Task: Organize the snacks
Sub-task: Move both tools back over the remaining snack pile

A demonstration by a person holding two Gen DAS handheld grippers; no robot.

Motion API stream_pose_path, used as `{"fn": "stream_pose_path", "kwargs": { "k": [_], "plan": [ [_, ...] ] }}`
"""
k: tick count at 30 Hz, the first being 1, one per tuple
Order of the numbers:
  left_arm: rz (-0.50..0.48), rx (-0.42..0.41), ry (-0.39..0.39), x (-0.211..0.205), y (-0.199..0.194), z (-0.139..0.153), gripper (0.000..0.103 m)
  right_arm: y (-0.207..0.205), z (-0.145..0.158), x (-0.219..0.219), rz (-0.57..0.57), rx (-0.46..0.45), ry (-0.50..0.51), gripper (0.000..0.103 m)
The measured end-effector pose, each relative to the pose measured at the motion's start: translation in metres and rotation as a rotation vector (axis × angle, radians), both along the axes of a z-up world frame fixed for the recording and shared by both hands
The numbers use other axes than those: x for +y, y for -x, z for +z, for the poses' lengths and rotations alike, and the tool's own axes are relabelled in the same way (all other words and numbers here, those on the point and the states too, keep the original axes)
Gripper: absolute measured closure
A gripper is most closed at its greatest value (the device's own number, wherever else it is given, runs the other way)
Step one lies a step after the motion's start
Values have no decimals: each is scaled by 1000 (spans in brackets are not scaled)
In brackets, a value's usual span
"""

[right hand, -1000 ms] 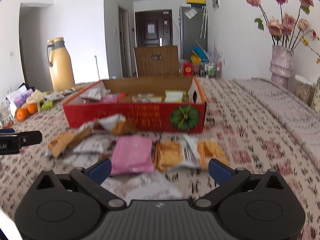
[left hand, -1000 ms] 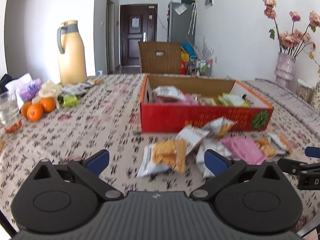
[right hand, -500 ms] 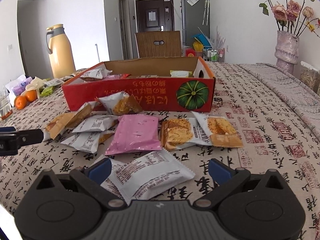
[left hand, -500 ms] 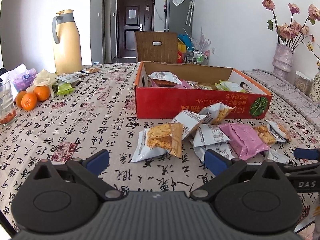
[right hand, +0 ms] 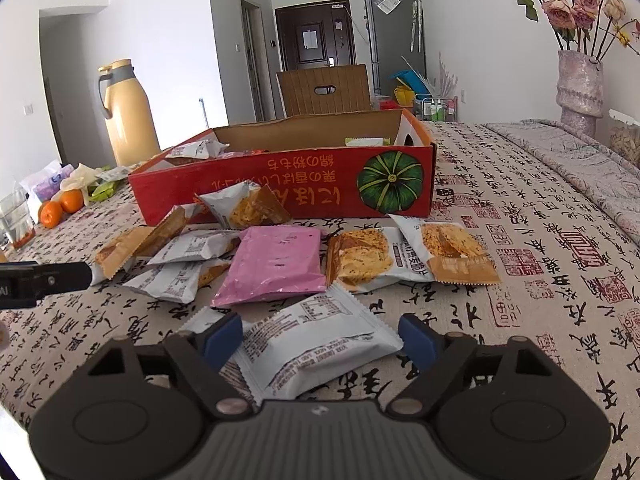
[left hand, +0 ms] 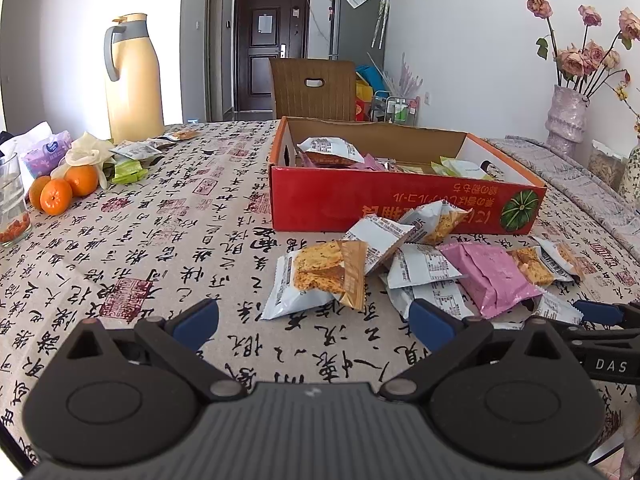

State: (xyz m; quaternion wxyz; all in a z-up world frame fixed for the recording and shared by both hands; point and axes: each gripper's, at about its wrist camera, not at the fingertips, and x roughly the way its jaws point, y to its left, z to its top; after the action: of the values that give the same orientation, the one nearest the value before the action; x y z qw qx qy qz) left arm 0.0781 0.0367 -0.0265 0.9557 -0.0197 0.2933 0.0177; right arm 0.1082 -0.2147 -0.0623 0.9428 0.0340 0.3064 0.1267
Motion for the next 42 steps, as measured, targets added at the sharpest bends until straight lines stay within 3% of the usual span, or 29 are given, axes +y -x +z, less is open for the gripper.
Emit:
{"fn": "stream_pose_path", "kwargs": {
  "k": [6,15,18,22,30,34,37,42],
  "plan": [
    [1,7,-1,-1,0,-1,0,2,1,-4,-5,-8,13,36],
    [9,17,-4,0,-2,-3,0,7,5,-14,-51,-25,57,44],
    [7,19,-5,-1,-2,-3,0,8,7,-20,-61,-20,39,39],
    [8,21,-7,-2,-3,-3,0,10,11,-24,-36,-27,45,20],
    [1,30,-9,-4,-4,-5,0,11,11,-25,66,-8,34,18],
    [5,31,-11,-4,-4,-5,0,10,8,-15,126,-5,94,12],
    [7,34,-11,-3,-4,-6,0,4,4,-14,142,-2,139,10],
    [6,36,-14,-5,-5,-6,0,-14,-2,-23,146,17,112,11]
  ]
}}
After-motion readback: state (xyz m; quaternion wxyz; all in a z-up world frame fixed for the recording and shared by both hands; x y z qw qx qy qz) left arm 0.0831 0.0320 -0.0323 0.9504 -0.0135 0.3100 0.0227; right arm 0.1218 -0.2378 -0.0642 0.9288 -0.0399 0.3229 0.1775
